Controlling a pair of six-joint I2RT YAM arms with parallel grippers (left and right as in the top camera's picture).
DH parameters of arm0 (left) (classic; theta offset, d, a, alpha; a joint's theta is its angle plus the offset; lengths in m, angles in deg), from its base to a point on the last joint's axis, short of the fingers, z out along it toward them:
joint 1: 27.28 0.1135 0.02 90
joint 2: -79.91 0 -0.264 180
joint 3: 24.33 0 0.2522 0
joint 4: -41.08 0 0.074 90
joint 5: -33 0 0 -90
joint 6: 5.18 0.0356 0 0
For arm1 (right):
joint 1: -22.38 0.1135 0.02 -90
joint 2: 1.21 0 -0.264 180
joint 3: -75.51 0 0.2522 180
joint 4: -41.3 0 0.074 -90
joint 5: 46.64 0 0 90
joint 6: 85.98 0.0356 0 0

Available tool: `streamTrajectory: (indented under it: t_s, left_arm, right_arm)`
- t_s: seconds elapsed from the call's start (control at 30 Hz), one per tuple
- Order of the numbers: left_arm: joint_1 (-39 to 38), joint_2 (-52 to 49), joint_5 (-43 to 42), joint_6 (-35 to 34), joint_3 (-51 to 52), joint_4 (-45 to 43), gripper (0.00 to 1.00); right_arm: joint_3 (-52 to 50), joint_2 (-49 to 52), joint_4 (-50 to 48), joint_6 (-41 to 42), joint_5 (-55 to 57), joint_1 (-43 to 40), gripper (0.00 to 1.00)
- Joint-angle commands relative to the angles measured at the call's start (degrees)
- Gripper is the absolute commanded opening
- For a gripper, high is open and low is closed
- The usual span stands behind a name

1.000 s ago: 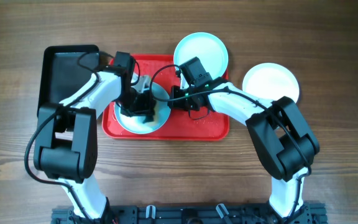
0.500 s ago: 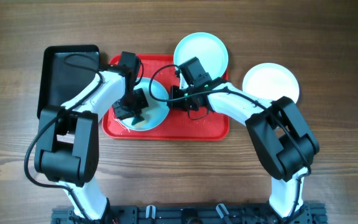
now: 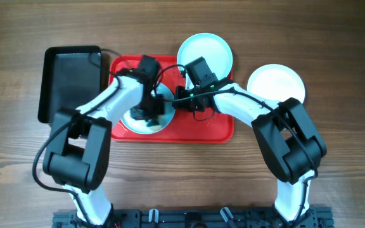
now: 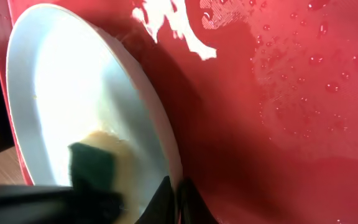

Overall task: Clean dirty plates on tray and stack at the side
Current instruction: 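Keep scrubbing the plate with the left sponge while right gripper holds rim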

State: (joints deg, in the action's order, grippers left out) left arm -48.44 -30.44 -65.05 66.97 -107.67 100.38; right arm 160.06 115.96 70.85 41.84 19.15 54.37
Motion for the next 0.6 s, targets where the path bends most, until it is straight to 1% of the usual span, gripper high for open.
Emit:
streamTrajectory:
  t_s: [0.0,0.07,0.1,0.27,0.37,0.47,0.57]
  left_arm:
    - [-3.0,-2.5,-8.0,5.5,2.0,-6.3,0.04]
    - [-3.0,-2.5,-4.6,4.8,2.0,-8.7,0.04]
    - [-3.0,-2.5,-1.4,3.1,2.0,-9.7,0.04]
    - [-2.9,-2.5,21.8,-8.7,2.0,-11.7,0.04]
    - [-2.9,-2.5,32.0,-13.7,2.0,-11.3,0.04]
    - [-2.9,-2.5,38.3,-19.0,2.0,-9.5,0.04]
    - [-2.7,-2.5,38.9,-22.7,2.0,-6.8,0.04]
  right_arm:
    - [0.5,1.6,0.1,-0.1,-0.1,0.6,0.04]
    - [0.5,1.6,0.1,-0.1,-0.1,0.6,0.04]
    - [0.5,1.6,0.2,-0.1,-0.1,0.6,0.04]
    - [0.5,1.6,0.2,-0.1,-0.1,0.6,0.04]
    - [0.5,1.6,0.2,-0.1,-0.1,0.6,0.04]
    - [0.5,1.6,0.2,-0.1,-0.1,0.6,0.04]
    - [0.5,1.6,0.3,-0.1,-0.1,0.6,0.04]
